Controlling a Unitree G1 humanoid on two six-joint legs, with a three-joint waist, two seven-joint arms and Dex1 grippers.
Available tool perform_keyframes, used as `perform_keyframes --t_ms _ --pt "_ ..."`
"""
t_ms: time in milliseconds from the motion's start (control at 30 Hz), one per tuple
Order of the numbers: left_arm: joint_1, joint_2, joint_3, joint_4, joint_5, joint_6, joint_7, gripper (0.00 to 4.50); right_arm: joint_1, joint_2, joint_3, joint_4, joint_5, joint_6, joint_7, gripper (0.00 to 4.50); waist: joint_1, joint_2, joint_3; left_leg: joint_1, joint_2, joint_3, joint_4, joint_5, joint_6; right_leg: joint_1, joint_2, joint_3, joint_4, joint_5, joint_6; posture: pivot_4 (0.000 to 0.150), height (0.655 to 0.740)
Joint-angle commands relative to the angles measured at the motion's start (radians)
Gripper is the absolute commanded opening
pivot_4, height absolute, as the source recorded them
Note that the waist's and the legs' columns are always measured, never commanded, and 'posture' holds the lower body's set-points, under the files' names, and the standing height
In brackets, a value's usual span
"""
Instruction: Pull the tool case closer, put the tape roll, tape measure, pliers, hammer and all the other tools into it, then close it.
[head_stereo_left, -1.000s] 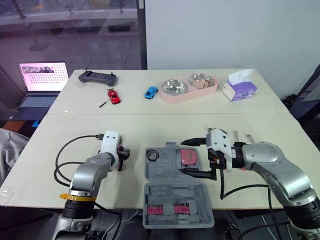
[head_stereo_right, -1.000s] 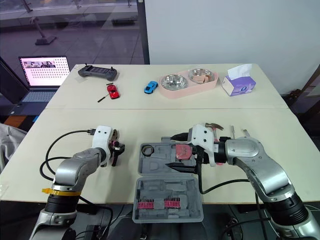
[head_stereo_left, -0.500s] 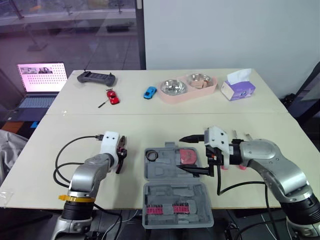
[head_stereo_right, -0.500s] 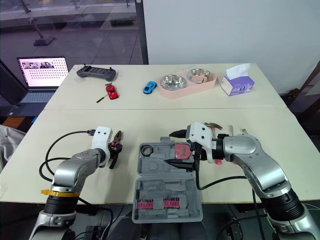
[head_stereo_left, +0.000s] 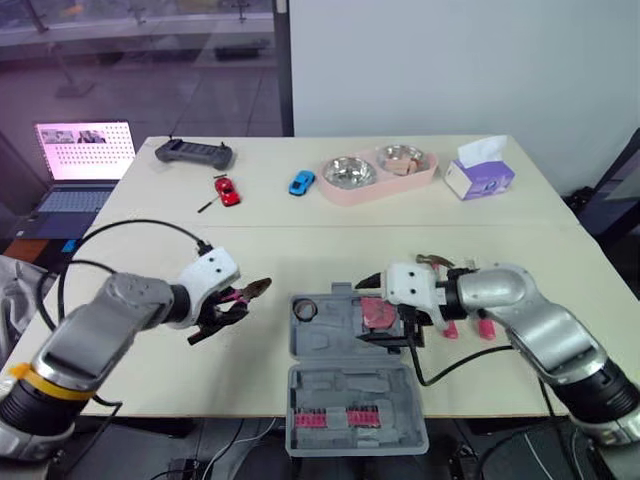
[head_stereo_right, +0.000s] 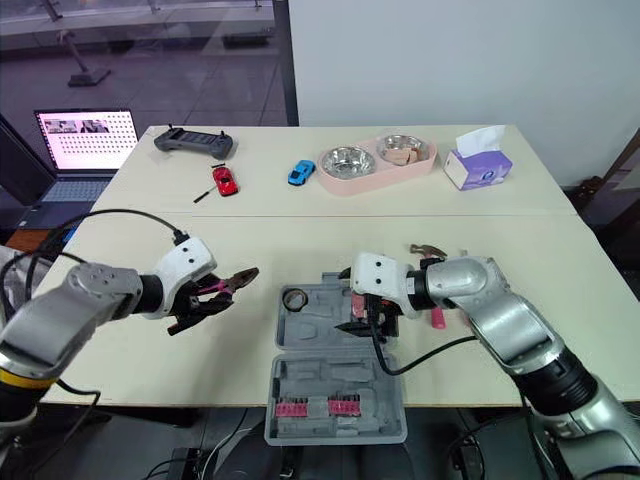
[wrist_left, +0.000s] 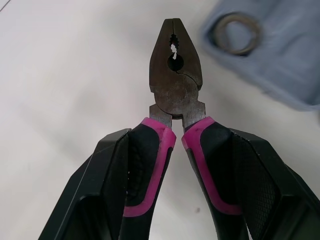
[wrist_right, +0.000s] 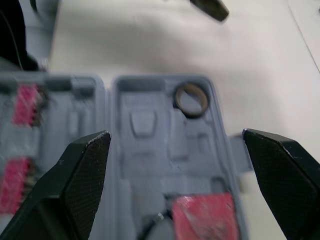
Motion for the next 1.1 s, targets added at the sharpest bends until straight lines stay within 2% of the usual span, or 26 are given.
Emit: perform_keyframes --t_ms 33,167,267,600,933,1033,1100 --pt "-0.090 0.028 -0.072 0.011 -0.026 -0.031 -0.152 2.41 -0.128 0.058 0.107 0.012 -0.057 0.070 0.040 4.50 -0.008 0.000 0.000 -0.002 0.000 0.000 0.000 0.000 0.000 -0.002 0.000 0.000 0.001 0.000 0.000 0.150 0.7370" --pt "-0.190 0.012 -0.164 0.023 -0.022 -0.058 -0.256 2.41 -0.266 0.218 0.205 0.081 -0.092 0.230 -0.008 4.50 -0.029 -0.001 0.000 -0.006 0.000 -0.001 0.000 0.005 -0.008 -0.010 0.001 0.000 0.007 0.001 0.000 0.150 0.7370" --pt "-0.239 -0.018 -0.199 0.048 -0.007 -0.076 -0.279 2.41 -0.320 0.289 0.246 0.127 -0.122 0.275 -0.034 4.50 -0.033 -0.001 0.000 -0.007 0.000 -0.001 0.000 0.006 -0.009 -0.012 0.001 0.001 0.011 0.001 -0.001 0.150 0.7370" --pt "-0.297 -0.053 -0.253 0.152 0.106 -0.226 -0.320 2.41 -0.350 0.362 0.271 0.136 -0.091 0.340 -0.014 4.50 -0.047 -0.001 0.000 -0.006 0.000 -0.003 0.001 0.004 -0.006 -0.013 0.001 0.000 0.015 0.001 -0.001 0.150 0.7370" --pt "-0.281 -0.076 -0.235 0.154 0.128 -0.241 -0.325 2.41 -0.351 0.404 0.269 0.190 -0.092 0.339 -0.039 4.50 -0.050 -0.001 0.000 -0.006 0.000 -0.003 0.001 0.005 -0.007 -0.013 0.002 0.000 0.015 0.001 -0.001 0.150 0.7370" --pt "-0.270 -0.073 -0.227 0.166 0.134 -0.259 -0.327 2.41 -0.349 0.409 0.270 0.198 -0.094 0.335 -0.042 3.63 -0.050 -0.001 0.000 -0.006 0.000 -0.002 0.001 0.006 -0.009 -0.013 0.002 0.001 0.015 0.001 -0.001 0.150 0.7370" --pt "-0.257 -0.065 -0.221 0.177 0.139 -0.280 -0.333 2.41 -0.350 0.413 0.267 0.205 -0.094 0.334 -0.048 2.70 -0.049 -0.001 0.000 -0.006 0.000 -0.002 0.001 0.007 -0.011 -0.013 0.002 0.001 0.015 0.001 -0.001 0.150 0.7370"
